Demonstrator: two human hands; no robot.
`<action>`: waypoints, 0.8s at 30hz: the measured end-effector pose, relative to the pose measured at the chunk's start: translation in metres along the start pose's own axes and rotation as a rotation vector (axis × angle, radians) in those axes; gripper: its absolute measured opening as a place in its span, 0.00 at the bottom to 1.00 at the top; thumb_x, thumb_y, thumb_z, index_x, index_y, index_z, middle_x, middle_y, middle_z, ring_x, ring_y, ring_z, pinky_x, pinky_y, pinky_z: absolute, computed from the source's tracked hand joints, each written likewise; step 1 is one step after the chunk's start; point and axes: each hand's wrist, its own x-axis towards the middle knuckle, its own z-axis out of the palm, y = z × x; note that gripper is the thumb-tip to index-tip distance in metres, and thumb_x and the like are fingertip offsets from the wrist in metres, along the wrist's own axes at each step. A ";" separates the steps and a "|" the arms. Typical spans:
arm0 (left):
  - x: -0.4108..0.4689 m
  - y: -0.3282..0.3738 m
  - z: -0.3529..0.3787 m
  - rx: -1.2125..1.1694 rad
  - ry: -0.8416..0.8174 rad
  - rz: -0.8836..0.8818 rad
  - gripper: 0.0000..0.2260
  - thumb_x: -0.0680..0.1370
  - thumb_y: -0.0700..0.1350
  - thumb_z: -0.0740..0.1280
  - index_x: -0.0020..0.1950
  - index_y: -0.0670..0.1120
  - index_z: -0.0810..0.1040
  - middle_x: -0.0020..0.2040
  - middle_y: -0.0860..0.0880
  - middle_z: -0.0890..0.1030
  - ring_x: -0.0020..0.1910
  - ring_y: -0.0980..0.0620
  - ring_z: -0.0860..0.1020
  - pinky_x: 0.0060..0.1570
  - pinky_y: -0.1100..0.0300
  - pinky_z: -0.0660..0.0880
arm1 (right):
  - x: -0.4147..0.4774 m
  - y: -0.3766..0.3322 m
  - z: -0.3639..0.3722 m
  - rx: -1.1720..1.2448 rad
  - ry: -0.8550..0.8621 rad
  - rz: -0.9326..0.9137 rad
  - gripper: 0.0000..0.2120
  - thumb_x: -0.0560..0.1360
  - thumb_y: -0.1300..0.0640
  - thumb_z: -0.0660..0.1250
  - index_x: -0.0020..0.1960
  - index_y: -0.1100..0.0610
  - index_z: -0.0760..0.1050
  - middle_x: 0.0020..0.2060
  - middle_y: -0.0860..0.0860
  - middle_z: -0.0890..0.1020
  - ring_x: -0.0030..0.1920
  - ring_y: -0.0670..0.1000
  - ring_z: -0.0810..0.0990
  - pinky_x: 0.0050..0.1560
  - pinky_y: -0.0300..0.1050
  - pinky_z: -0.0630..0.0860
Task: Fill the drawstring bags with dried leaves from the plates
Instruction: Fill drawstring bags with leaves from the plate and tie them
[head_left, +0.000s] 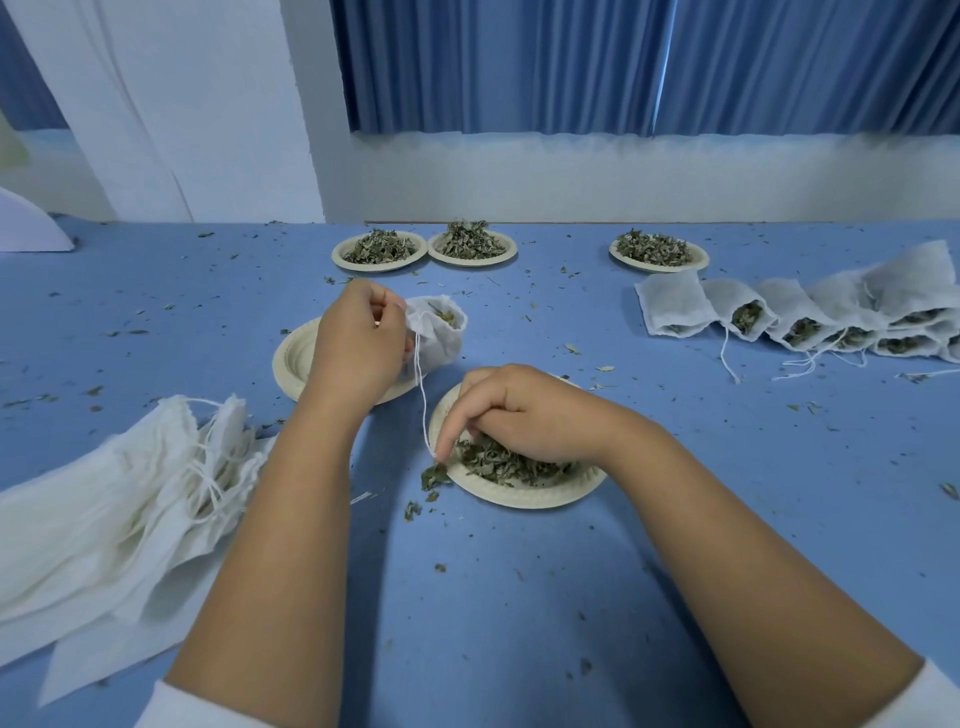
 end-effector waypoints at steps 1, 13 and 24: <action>0.000 0.000 0.000 0.003 -0.005 -0.001 0.08 0.82 0.42 0.59 0.44 0.50 0.72 0.35 0.53 0.78 0.34 0.56 0.79 0.40 0.60 0.75 | 0.000 0.000 0.000 -0.012 -0.014 0.022 0.23 0.76 0.68 0.56 0.45 0.46 0.85 0.38 0.40 0.74 0.40 0.38 0.73 0.44 0.31 0.68; 0.000 0.000 0.002 -0.004 -0.020 -0.011 0.08 0.82 0.42 0.59 0.45 0.49 0.72 0.35 0.53 0.78 0.34 0.57 0.79 0.42 0.59 0.76 | 0.004 0.001 0.017 -0.333 0.042 0.025 0.14 0.68 0.41 0.74 0.52 0.41 0.80 0.44 0.43 0.75 0.45 0.42 0.74 0.49 0.47 0.75; 0.000 -0.003 0.006 0.017 -0.100 0.040 0.08 0.82 0.42 0.58 0.44 0.50 0.72 0.39 0.55 0.78 0.28 0.65 0.78 0.39 0.61 0.76 | 0.007 -0.005 0.025 -0.394 0.044 -0.055 0.05 0.73 0.50 0.73 0.48 0.48 0.84 0.42 0.44 0.75 0.44 0.43 0.72 0.48 0.45 0.73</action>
